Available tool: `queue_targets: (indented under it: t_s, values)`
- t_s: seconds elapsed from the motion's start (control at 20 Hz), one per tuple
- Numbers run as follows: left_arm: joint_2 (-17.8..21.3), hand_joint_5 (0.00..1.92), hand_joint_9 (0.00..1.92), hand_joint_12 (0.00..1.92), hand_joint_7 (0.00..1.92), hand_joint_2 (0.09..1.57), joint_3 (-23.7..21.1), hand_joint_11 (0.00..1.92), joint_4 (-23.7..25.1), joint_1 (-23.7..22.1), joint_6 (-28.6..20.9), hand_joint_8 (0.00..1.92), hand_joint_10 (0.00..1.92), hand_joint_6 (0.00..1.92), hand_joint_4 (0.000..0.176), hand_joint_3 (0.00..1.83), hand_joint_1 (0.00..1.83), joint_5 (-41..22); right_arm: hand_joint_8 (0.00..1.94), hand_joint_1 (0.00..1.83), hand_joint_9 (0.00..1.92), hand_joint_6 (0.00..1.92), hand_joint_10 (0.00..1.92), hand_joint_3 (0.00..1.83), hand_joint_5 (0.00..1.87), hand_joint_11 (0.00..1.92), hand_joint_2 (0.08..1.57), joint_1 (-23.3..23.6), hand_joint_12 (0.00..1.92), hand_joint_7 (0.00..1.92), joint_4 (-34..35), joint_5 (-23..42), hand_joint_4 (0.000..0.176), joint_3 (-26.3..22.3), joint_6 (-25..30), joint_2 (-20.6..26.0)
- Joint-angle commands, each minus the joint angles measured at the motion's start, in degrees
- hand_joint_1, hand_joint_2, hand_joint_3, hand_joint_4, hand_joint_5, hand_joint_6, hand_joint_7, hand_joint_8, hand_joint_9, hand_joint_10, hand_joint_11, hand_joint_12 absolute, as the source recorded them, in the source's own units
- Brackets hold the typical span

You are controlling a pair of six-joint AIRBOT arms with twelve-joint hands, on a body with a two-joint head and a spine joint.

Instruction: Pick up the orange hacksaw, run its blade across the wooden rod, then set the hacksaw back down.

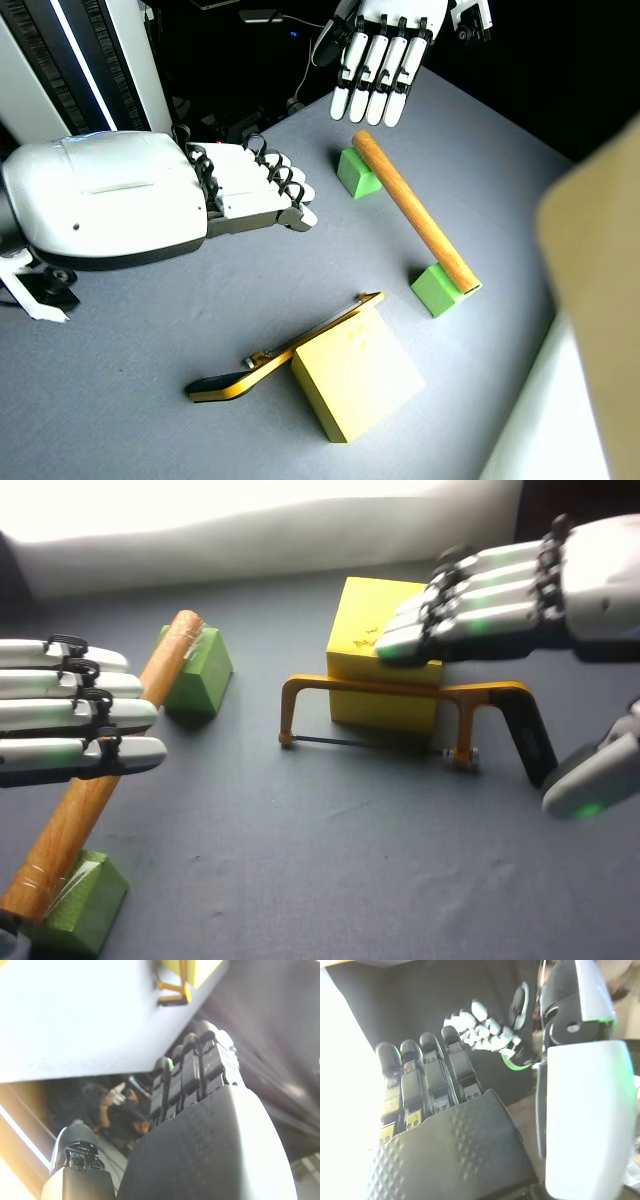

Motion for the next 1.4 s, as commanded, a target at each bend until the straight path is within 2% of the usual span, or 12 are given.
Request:
queue_targets:
  t_s: [0.0,0.1,0.2,0.3,0.35,0.4,0.6,0.65,0.9,1.05,1.15,1.35]
  values:
    - [0.4,0.11,0.07,0.3,0.08,1.12,0.2,0.0,-3.7,-0.4,-0.1,0.0,0.0,0.0,0.0,0.0,0.07,-1.3,0.0,0.23,0.12,0.0,0.01,0.0,0.07,0.0,0.93,1.0,0.57,0.1,4.4,0.0,0.0,0.0,2.1,0.4]
    - [0.4,0.09,0.05,0.26,0.05,1.13,-0.3,0.0,-3.7,-0.7,-0.3,0.0,0.0,0.0,0.0,0.0,0.06,0.7,0.0,0.3,0.14,0.01,0.01,0.0,0.09,0.0,0.92,0.8,0.62,0.11,4.4,-2.2,0.0,0.0,7.9,0.9]
    - [0.6,0.1,0.04,0.22,0.05,1.13,-1.2,0.0,-3.7,-0.7,-1.1,0.0,0.0,0.0,0.0,0.0,0.04,5.2,0.0,0.41,0.13,0.0,0.0,0.0,0.08,0.0,0.9,0.0,0.61,0.11,4.5,-5.4,0.0,0.0,22.7,2.8]
    - [1.0,0.12,0.07,0.28,0.08,1.13,-1.7,0.0,-3.7,-0.7,-1.1,0.0,0.0,0.01,0.0,0.0,0.04,7.6,0.0,0.47,0.11,0.0,0.0,0.0,0.05,0.0,0.89,-0.4,0.57,0.08,4.5,-7.9,0.0,0.0,31.4,3.9]
    - [1.4,0.12,0.08,0.27,0.08,1.13,-1.9,0.0,-3.7,-0.5,-1.2,0.0,0.0,0.0,0.0,0.0,0.05,8.8,0.0,0.59,0.12,0.0,0.0,0.0,0.05,0.0,0.88,-0.7,0.64,0.08,4.5,-9.2,0.0,0.0,36.1,4.7]
    - [2.0,0.12,0.08,0.27,0.08,1.13,-2.4,0.0,-3.7,-0.4,-1.3,0.0,0.0,0.0,0.0,0.0,0.05,10.3,0.0,0.59,0.12,0.0,0.0,0.0,0.05,0.0,0.88,-1.3,0.64,0.08,4.6,-10.1,0.0,0.0,40.3,5.3]
    - [5.0,0.11,0.06,0.22,0.07,1.15,-4.7,0.0,-3.7,-0.4,-3.0,0.0,0.0,0.0,0.0,0.01,0.04,16.1,0.0,0.81,0.12,0.01,0.0,0.02,0.08,0.0,0.96,-7.3,0.56,0.09,15.0,-9.6,0.0,0.2,41.7,7.4]
    - [5.8,0.12,0.07,0.23,0.08,1.15,-5.3,0.0,-3.7,-0.2,-3.0,0.01,0.0,0.0,0.0,0.0,0.05,16.2,0.0,0.97,0.14,0.01,0.0,0.01,0.1,0.0,0.98,-8.7,0.64,0.11,15.7,-8.3,0.0,0.7,41.9,7.6]
    - [12.0,0.15,0.11,0.33,0.12,1.18,-10.1,0.0,-5.3,3.7,-5.3,0.0,0.0,0.0,0.0,0.0,0.03,15.8,0.0,1.07,0.14,0.0,0.0,0.01,0.12,0.0,1.0,-14.6,0.72,0.1,15.7,1.3,0.0,8.5,44.1,7.3]
    - [14.3,0.14,0.11,0.3,0.12,1.18,-12.4,0.0,-5.1,4.2,-5.8,0.0,0.0,0.0,0.0,0.0,0.05,14.2,0.0,1.1,0.13,0.0,0.0,0.0,0.13,0.0,0.98,-15.7,0.68,0.12,15.5,1.6,0.0,10.7,40.0,7.6]
    - [15.1,0.12,0.08,0.27,0.08,1.18,-13.6,0.0,-5.1,3.7,-6.3,0.0,0.0,0.0,0.0,0.0,0.03,14.3,0.0,1.1,0.13,0.0,0.0,0.0,0.11,0.0,0.99,-16.7,0.68,0.1,15.5,0.5,0.0,10.7,40.0,7.6]
    - [14.3,0.12,0.08,0.31,0.09,1.18,-13.3,0.0,-2.0,3.4,-6.5,0.0,0.0,0.0,0.0,0.0,0.04,15.6,0.0,1.14,0.12,0.0,0.0,0.01,0.12,0.0,1.01,-18.5,0.67,0.11,12.1,-0.5,0.0,12.0,48.1,6.0]
